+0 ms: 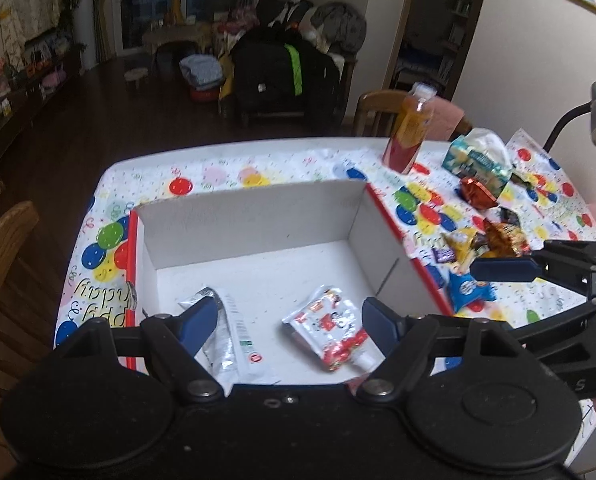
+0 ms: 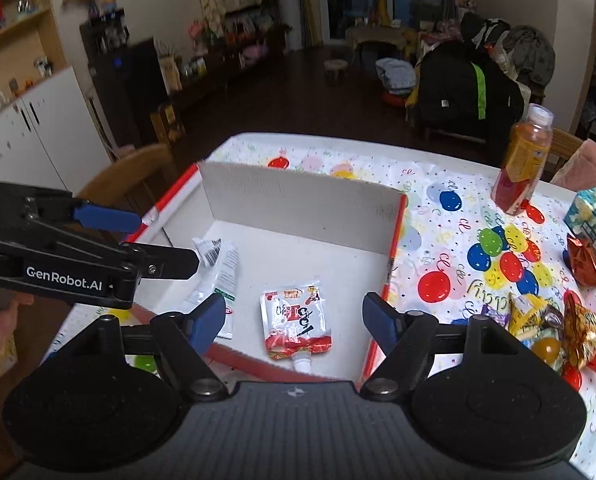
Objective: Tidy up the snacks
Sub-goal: 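Open both tools to drop the wrapper and pouch into the box, then move both tools back to the snack pile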
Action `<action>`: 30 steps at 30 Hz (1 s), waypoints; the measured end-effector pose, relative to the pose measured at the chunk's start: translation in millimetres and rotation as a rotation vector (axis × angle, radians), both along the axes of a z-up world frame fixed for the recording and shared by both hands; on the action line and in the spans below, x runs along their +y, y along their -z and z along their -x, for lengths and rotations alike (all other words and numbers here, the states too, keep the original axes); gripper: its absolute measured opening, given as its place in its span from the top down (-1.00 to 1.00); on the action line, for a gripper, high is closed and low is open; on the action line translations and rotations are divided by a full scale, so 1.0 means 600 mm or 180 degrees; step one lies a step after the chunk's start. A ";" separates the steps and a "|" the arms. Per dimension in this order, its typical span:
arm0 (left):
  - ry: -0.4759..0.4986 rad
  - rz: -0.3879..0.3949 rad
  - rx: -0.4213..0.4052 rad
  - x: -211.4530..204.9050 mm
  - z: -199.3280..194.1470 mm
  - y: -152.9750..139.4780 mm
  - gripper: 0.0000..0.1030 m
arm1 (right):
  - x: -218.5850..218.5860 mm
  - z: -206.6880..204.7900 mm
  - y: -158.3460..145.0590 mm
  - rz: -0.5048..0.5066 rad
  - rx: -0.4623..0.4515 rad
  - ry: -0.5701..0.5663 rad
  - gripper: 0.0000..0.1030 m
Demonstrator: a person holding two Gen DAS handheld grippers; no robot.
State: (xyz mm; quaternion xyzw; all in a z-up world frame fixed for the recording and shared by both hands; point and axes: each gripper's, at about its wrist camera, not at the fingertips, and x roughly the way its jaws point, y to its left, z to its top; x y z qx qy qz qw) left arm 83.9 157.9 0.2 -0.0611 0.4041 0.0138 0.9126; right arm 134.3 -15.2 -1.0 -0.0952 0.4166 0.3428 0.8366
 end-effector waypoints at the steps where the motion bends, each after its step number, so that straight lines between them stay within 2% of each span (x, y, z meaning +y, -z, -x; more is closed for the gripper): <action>1: -0.0002 -0.0016 -0.0034 -0.005 0.005 -0.004 -0.54 | -0.009 0.004 -0.004 -0.0038 -0.0004 0.0027 -0.47; 4: 0.0025 -0.0028 -0.0137 -0.023 0.020 -0.015 -0.58 | -0.037 0.016 -0.016 -0.0156 -0.0009 0.0098 -0.48; 7: 0.0080 -0.0030 -0.0216 -0.044 0.033 -0.023 -0.60 | -0.066 0.030 -0.026 -0.0265 -0.0071 0.0162 -0.62; 15: 0.0218 -0.0038 -0.0353 -0.103 0.054 -0.031 -0.73 | -0.146 0.059 -0.036 -0.0494 -0.0178 0.0389 -0.69; 25: 0.0362 -0.0024 -0.0478 -0.186 0.050 -0.023 -0.98 | -0.233 0.073 -0.017 -0.0500 -0.0199 0.0555 -0.70; 30: 0.0410 -0.0031 -0.0491 -0.231 0.038 -0.015 -0.99 | -0.278 0.068 -0.012 -0.0523 -0.0256 0.0706 -0.70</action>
